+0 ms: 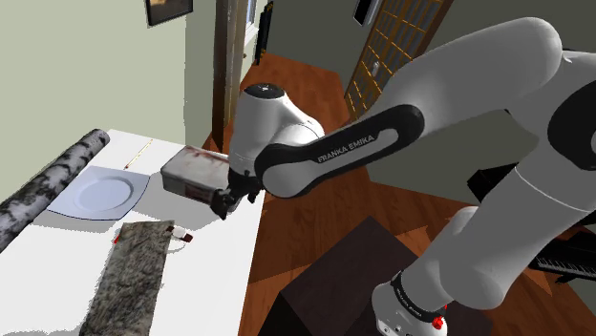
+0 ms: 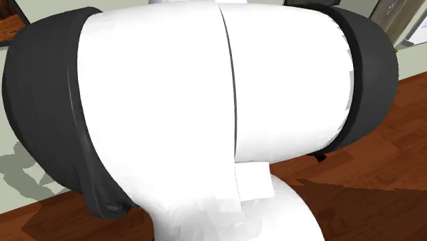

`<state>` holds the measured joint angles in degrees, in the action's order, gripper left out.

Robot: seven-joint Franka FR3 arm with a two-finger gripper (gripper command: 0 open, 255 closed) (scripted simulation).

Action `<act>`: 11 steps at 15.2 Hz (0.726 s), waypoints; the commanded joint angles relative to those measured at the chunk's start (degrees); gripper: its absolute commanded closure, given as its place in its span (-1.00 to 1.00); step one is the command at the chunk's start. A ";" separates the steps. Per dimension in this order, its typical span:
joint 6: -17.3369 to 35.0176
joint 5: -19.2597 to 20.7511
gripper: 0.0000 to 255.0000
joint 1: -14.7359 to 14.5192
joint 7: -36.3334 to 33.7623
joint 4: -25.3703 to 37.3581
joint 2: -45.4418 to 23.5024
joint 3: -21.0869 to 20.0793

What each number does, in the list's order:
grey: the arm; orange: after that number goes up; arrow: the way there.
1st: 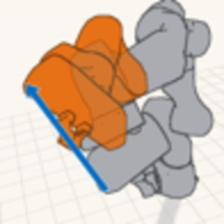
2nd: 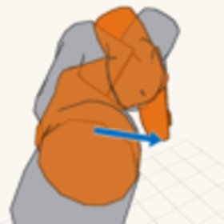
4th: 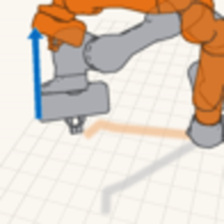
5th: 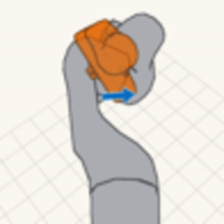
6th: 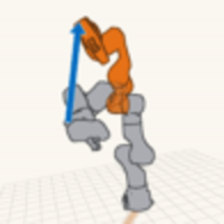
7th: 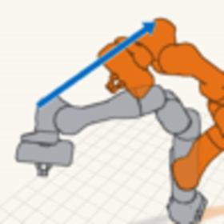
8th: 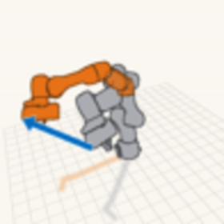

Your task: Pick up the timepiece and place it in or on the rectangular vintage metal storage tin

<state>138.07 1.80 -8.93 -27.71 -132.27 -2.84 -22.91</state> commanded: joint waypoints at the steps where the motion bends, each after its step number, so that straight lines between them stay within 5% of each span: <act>1: 2.42 4.30 -1.00 -0.85 -3.75 2.98 -5.19 -0.13; 11: 4.69 19.83 -1.00 -11.13 -17.17 23.47 -27.03 5.13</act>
<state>142.88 20.43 -18.90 -43.88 -111.27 -27.71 -18.42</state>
